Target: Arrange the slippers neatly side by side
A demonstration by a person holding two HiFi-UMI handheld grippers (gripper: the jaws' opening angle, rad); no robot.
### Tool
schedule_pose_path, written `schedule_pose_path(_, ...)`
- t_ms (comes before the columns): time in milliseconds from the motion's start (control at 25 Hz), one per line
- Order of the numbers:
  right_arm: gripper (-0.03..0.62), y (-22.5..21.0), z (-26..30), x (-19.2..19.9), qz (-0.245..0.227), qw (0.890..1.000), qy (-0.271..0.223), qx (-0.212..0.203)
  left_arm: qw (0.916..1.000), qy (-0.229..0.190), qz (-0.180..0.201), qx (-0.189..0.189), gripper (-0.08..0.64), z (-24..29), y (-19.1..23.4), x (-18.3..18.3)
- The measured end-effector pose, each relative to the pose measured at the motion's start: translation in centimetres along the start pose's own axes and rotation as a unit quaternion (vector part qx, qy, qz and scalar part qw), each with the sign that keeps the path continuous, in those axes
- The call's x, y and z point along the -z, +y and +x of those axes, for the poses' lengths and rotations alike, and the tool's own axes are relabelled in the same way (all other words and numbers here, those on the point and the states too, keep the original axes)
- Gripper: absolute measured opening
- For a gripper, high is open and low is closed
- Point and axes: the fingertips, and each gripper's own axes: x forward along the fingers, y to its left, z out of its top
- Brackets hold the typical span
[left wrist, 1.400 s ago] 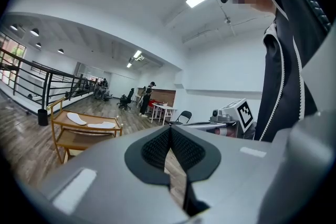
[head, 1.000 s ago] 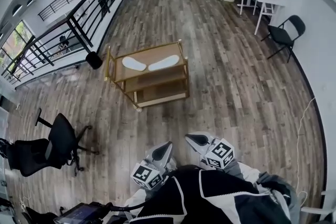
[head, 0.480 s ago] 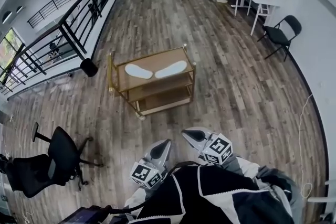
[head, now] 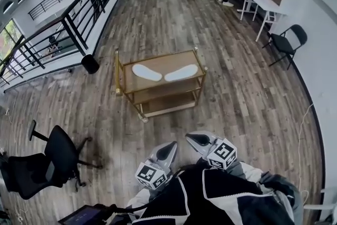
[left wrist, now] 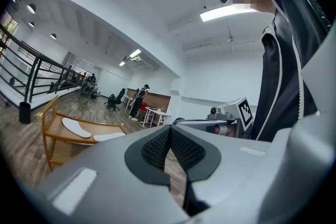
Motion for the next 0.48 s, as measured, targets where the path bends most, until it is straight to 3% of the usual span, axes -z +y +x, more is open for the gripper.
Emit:
schedule_pose_path(240, 0.005, -3.0, 0.9, -0.6, 0.006, 1.0, -0.008, 0.006, 0.9999, 0.014, 0.003, 0.005, 0.02, 2.6, 1.6, -0.2)
schedule_pose_path(480, 0.005, -7.1, 3.5, -1.5, 0.008, 1.0, -0.009, -0.025, 0.9997, 0.021, 0.001, -0.008, 0.02, 6.5, 4.5, -0.5)
